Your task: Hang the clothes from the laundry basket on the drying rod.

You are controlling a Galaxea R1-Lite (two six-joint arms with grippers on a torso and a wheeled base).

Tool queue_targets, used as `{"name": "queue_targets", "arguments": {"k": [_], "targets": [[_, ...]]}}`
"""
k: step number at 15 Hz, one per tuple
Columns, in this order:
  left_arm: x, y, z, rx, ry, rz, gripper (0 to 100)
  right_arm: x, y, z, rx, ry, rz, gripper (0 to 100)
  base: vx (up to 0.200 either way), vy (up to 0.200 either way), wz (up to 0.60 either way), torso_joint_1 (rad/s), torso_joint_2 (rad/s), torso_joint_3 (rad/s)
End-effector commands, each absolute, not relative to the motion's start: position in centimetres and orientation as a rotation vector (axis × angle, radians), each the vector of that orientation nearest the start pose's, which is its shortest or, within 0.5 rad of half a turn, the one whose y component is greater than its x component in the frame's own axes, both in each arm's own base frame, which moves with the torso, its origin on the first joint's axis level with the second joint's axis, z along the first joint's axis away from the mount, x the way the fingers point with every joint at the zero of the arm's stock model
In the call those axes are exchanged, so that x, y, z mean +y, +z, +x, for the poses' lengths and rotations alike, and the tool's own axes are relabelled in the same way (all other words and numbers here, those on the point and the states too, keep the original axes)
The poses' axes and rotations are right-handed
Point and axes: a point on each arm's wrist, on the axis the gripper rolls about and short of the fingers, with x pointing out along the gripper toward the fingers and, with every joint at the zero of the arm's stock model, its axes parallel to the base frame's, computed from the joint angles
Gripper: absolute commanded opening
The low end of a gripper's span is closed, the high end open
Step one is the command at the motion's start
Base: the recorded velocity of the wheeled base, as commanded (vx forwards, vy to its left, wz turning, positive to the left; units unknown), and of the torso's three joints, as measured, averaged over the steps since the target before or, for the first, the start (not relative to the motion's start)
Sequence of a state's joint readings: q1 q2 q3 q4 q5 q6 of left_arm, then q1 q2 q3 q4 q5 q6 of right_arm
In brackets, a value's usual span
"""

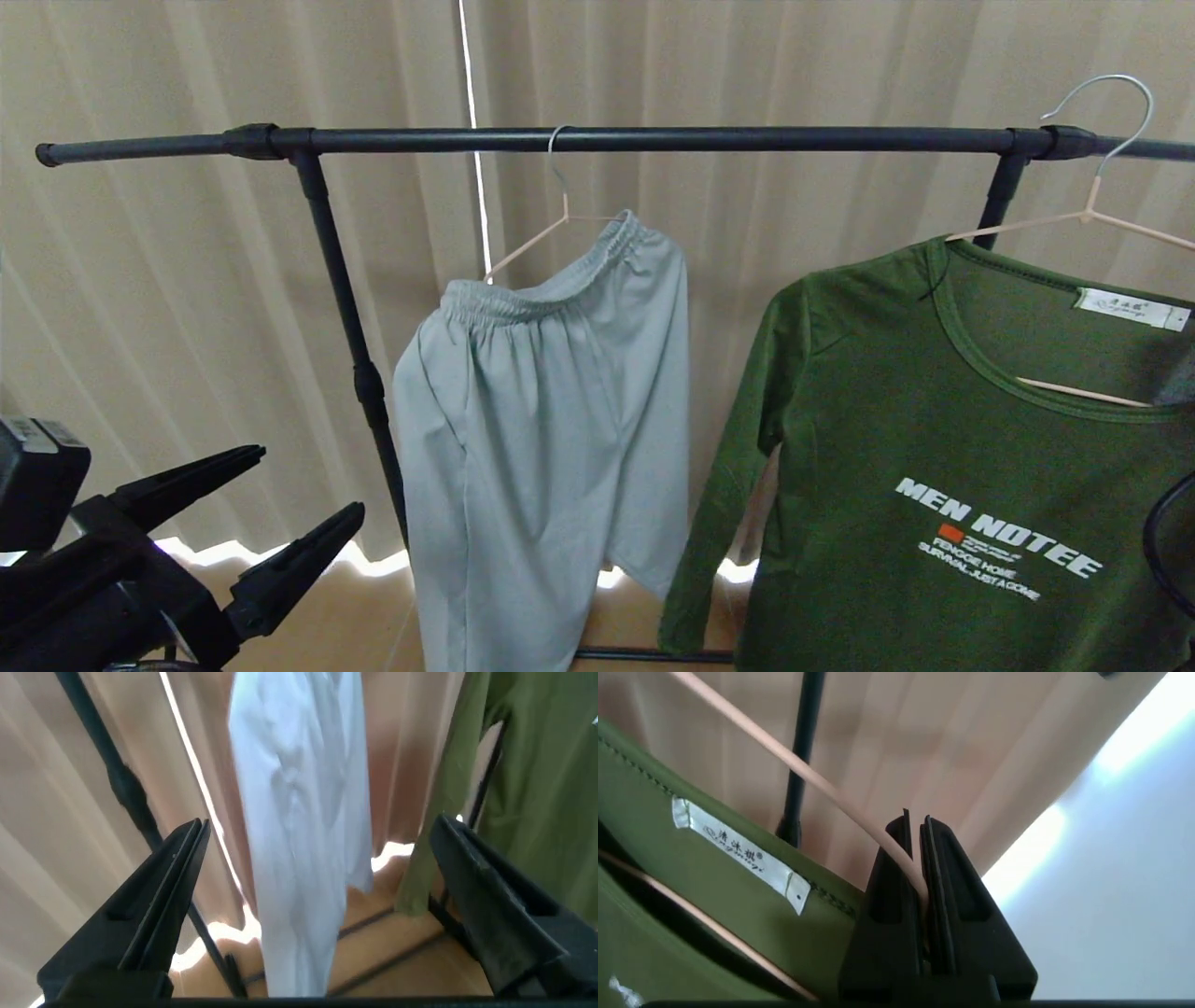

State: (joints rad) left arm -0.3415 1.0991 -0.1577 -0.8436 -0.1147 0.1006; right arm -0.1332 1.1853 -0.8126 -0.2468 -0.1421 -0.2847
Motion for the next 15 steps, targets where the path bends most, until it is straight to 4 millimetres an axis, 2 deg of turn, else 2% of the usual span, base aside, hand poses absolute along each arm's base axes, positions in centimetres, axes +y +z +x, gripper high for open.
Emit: {"name": "queue_targets", "arguments": {"k": [1,2,6,10,12,15], "targets": [[-4.6,15.9,12.1,0.081,-0.460,0.111,100,-2.7,27.1,17.9,0.169,-0.254,-0.284,0,0.200,0.000,0.00,0.007,0.00,0.002],[-4.6,15.9,12.1,0.084,-0.460,0.113,100,-2.7,27.1,18.1,0.172,-0.250,-0.283,0,0.200,0.000,0.00,0.002,0.00,0.002],[-4.6,15.8,12.1,0.086,-0.460,0.113,100,-3.1,27.1,21.0,0.200,-0.241,-0.264,0,0.000,0.000,0.00,0.000,0.00,0.000],[-4.6,15.8,12.1,0.089,-0.461,0.114,100,-3.3,26.7,25.3,0.245,-0.237,-0.256,0,0.000,0.000,0.00,0.000,0.00,0.000],[-4.6,15.8,12.2,0.090,-0.461,0.114,100,-3.3,26.0,25.9,0.272,-0.241,-0.258,0,0.000,0.000,0.00,0.000,0.00,0.000],[-4.6,15.6,12.4,0.103,-0.458,0.115,100,-2.0,25.5,26.2,0.287,-0.208,-0.268,0,0.000,0.000,0.00,0.000,0.00,0.000]]}}
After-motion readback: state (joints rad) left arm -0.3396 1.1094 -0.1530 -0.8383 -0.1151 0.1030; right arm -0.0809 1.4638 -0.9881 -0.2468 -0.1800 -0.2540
